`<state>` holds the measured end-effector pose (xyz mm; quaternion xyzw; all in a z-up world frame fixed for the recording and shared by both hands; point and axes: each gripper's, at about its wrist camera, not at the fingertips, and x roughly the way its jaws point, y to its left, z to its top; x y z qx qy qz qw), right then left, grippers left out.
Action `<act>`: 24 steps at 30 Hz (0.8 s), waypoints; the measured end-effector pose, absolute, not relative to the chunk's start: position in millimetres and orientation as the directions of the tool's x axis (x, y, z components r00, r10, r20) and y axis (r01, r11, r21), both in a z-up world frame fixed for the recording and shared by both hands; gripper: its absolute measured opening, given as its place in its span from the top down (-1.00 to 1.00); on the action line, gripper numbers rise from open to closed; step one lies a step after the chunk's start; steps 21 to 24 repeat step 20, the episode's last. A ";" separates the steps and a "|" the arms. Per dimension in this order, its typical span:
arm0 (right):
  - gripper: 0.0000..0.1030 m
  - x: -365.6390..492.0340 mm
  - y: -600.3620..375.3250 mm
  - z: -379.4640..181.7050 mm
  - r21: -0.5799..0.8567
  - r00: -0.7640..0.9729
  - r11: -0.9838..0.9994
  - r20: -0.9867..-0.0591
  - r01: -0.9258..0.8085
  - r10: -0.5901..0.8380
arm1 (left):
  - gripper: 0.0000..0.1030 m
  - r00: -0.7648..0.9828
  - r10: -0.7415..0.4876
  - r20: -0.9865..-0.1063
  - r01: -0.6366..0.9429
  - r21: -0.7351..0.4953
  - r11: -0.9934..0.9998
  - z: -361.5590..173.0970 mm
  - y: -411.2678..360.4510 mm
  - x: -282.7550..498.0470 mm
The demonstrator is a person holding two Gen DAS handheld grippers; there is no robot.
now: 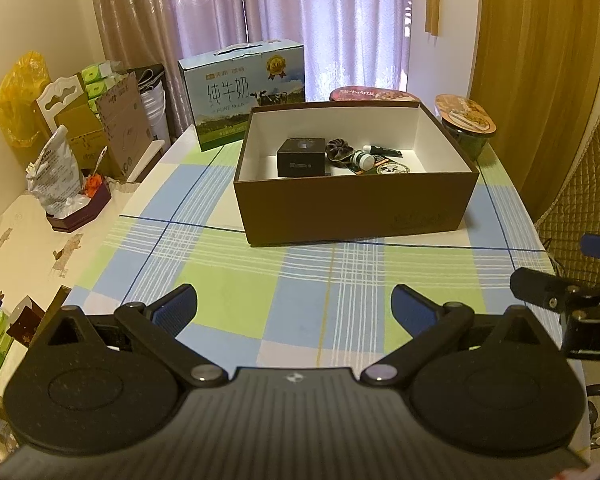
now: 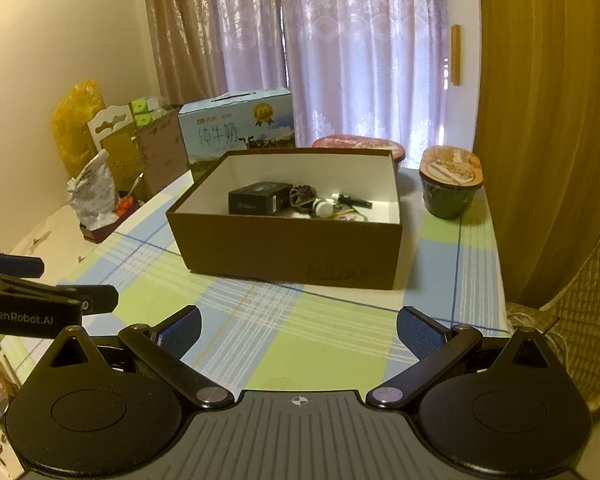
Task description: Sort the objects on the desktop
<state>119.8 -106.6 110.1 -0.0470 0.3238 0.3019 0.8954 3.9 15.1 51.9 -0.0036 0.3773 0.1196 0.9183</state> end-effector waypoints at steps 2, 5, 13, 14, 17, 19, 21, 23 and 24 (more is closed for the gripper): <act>-0.97 119.4 -105.9 108.2 0.111 0.606 0.814 -0.613 -0.570 0.508 | -0.98 0.684 0.218 -0.696 -0.225 0.084 0.971 51.3 14.9 4.6; -0.96 120.8 -103.4 106.2 0.118 0.600 0.816 -0.620 -0.566 0.506 | -0.98 0.680 0.217 -0.701 -0.223 0.084 0.971 50.2 15.6 5.9; -0.96 124.6 -87.9 100.4 0.125 0.577 0.809 -0.639 -0.574 0.508 | -0.98 0.659 0.222 -0.718 -0.230 0.089 0.969 46.2 25.5 9.7; -0.96 125.7 -86.4 99.3 0.126 0.576 0.810 -0.642 -0.572 0.506 | -0.98 0.658 0.222 -0.720 -0.232 0.087 0.969 45.6 27.3 10.6; -0.96 128.9 -82.4 96.1 0.131 0.571 0.815 -0.651 -0.564 0.500 | -0.98 0.654 0.216 -0.725 -0.232 0.081 0.969 41.9 32.7 11.5; -0.96 130.6 -80.3 94.6 0.133 0.570 0.818 -0.655 -0.560 0.497 | -0.98 0.648 0.216 -0.730 -0.233 0.081 0.969 40.0 36.4 13.5; -0.96 131.4 -79.0 93.9 0.133 0.569 0.819 -0.657 -0.558 0.495 | -0.98 0.646 0.218 -0.732 -0.234 0.082 0.969 39.1 38.0 14.9; -0.96 131.4 -79.0 93.9 0.133 0.569 0.819 -0.657 -0.558 0.495 | -0.98 0.646 0.218 -0.732 -0.234 0.082 0.969 39.1 38.0 14.9; -0.96 131.4 -79.0 93.9 0.133 0.569 0.819 -0.657 -0.558 0.495 | -0.98 0.646 0.218 -0.732 -0.234 0.082 0.969 39.1 38.0 14.9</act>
